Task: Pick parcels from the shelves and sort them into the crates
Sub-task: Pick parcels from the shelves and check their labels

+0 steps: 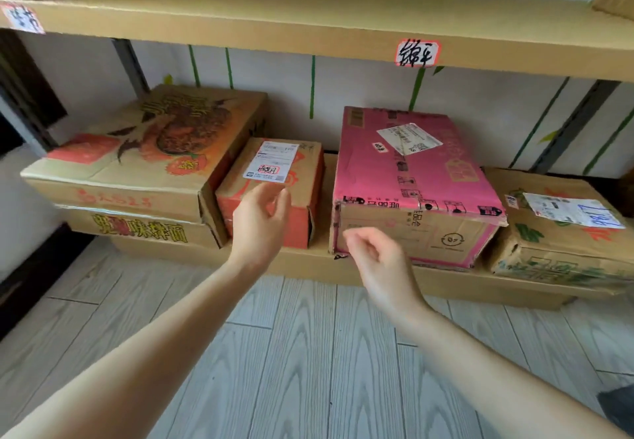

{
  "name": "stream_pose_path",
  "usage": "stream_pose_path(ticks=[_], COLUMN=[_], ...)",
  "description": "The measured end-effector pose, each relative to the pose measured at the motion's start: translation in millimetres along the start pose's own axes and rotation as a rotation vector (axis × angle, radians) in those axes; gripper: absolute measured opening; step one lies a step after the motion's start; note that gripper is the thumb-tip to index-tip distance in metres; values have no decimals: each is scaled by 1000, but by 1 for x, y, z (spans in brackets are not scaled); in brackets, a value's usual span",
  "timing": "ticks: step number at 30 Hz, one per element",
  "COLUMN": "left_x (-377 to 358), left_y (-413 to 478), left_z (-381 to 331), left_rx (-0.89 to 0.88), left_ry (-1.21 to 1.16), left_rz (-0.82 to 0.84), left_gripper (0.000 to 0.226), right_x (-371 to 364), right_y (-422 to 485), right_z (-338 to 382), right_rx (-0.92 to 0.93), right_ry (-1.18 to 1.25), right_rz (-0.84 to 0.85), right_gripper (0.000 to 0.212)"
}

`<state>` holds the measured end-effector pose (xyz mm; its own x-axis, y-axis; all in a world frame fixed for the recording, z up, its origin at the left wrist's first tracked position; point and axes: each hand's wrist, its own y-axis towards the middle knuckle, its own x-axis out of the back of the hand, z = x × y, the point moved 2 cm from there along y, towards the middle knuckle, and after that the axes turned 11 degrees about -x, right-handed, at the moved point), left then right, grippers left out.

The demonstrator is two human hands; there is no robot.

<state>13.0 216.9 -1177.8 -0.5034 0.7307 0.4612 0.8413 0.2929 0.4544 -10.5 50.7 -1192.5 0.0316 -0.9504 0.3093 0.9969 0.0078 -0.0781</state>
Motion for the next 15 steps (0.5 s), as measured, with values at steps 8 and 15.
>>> stream_pose_path(ticks=[8, 15], left_x=[28, 25], left_y=[43, 57], left_z=[56, 66], left_rx=[189, 239], left_ry=[250, 318], left_rz=[139, 173], left_gripper=[42, 41], right_x=[-74, -102], right_y=[75, 94], right_z=[69, 37], right_rx=[-139, -556], right_ry=[-256, -2], right_rz=[-83, -125], right_gripper=[44, 46])
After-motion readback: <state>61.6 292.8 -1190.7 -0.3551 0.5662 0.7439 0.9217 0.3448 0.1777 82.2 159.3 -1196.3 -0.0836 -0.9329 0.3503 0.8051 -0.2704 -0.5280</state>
